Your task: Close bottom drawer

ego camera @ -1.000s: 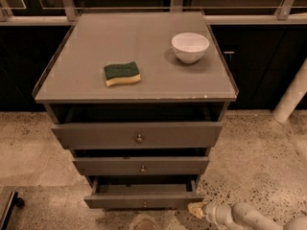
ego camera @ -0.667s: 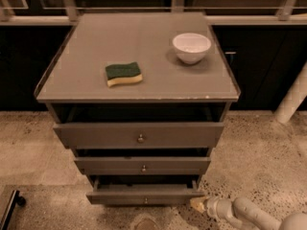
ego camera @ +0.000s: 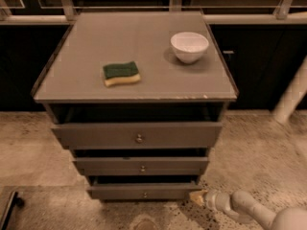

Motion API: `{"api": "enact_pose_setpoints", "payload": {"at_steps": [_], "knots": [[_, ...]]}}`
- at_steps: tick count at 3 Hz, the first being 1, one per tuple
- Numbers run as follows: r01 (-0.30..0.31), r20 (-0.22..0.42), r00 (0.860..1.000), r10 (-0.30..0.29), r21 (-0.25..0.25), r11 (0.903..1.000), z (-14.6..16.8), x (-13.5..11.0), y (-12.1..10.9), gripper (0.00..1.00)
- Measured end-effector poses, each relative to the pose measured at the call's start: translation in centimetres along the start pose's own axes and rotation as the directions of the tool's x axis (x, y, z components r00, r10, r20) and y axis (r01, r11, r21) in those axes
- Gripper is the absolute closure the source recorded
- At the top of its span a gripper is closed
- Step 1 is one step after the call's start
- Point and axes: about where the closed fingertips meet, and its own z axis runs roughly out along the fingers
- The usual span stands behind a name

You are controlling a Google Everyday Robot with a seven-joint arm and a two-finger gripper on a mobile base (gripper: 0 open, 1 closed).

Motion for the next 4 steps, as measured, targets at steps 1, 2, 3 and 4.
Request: {"api": "enact_pose_setpoints", "payload": {"at_steps": [1, 2, 3, 4], "knots": [[0.0, 0.0, 1.0, 0.0, 0.0, 1.0, -0.1, 0.2, 0.1, 1.0], [0.024, 0.005, 1.0, -0.024, 0.036, 0.9991, 0.8, -2.7, -2.1, 1.0], [0.023, 0.005, 1.0, -0.024, 0.036, 0.9991, 0.6, -2.4, -1.9, 1.0], [0.028, 0.006, 1.0, -0.029, 0.045, 0.9986, 0.7, -2.9, -2.2, 1.0]]}}
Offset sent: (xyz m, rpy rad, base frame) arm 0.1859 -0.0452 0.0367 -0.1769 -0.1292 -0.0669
